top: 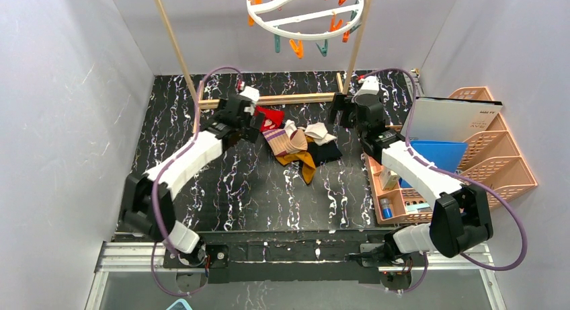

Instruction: Remove the socks clipped to the hanger

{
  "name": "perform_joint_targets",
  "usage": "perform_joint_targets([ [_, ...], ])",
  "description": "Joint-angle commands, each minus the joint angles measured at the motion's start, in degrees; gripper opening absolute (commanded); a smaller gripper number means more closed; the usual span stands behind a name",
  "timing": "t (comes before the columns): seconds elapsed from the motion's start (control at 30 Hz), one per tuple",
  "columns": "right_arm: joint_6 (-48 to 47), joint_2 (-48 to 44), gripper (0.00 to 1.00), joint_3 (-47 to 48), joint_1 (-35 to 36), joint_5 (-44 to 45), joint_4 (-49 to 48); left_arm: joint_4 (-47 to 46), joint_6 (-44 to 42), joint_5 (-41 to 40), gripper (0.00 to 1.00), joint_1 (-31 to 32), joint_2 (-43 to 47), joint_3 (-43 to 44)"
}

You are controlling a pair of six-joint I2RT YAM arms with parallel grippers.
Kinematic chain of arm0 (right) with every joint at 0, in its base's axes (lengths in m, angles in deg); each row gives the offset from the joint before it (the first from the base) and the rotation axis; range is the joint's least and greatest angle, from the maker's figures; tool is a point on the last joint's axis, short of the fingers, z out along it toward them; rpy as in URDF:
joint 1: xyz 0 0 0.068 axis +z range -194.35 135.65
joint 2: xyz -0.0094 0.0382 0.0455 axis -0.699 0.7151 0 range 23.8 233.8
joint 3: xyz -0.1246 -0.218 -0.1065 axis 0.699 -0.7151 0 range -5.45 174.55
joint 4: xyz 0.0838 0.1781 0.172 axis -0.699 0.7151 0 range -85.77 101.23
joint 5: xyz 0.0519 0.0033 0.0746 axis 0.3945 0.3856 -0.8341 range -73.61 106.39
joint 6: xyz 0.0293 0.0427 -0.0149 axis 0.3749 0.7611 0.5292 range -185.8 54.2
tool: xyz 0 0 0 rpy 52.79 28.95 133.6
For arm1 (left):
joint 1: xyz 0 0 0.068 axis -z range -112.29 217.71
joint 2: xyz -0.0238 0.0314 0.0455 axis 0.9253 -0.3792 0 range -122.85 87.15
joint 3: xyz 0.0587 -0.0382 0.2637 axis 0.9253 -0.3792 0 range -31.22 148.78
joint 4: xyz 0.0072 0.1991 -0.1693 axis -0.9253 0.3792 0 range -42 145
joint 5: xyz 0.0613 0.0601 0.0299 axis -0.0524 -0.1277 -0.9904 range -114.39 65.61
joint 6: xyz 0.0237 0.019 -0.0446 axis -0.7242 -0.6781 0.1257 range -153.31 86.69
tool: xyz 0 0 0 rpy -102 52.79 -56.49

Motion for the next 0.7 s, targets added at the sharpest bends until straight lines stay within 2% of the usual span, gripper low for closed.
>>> perform_joint_targets([
  [0.0,-3.28,-0.42,0.98,1.63,-2.16,-16.73,-0.77,-14.22,3.07,8.27,0.98,-5.05,10.13,-5.93],
  [0.13,-2.68,-2.09,0.98,-1.23,-5.70,-30.55,-5.88,-16.19,5.43,15.61,0.99,-10.06,12.63,-7.94],
  [0.2,-0.62,-2.74,0.98,-2.90,-7.69,-32.83,-7.65,-17.54,5.85,17.50,0.99,-11.97,13.71,-9.19],
  [0.27,1.44,-1.47,0.98,-2.06,-9.58,-31.72,-5.90,-18.82,6.55,17.68,0.98,-13.61,15.07,-10.30],
  [0.4,1.79,2.12,0.98,3.73,-9.96,-26.26,4.10,-23.49,7.64,20.30,0.98,-16.96,18.06,-13.47],
  [0.67,-0.57,-5.33,0.98,-3.74,-9.95,-22.81,-5.55,-31.13,9.87,19.86,0.99,-19.01,23.31,-18.42],
])
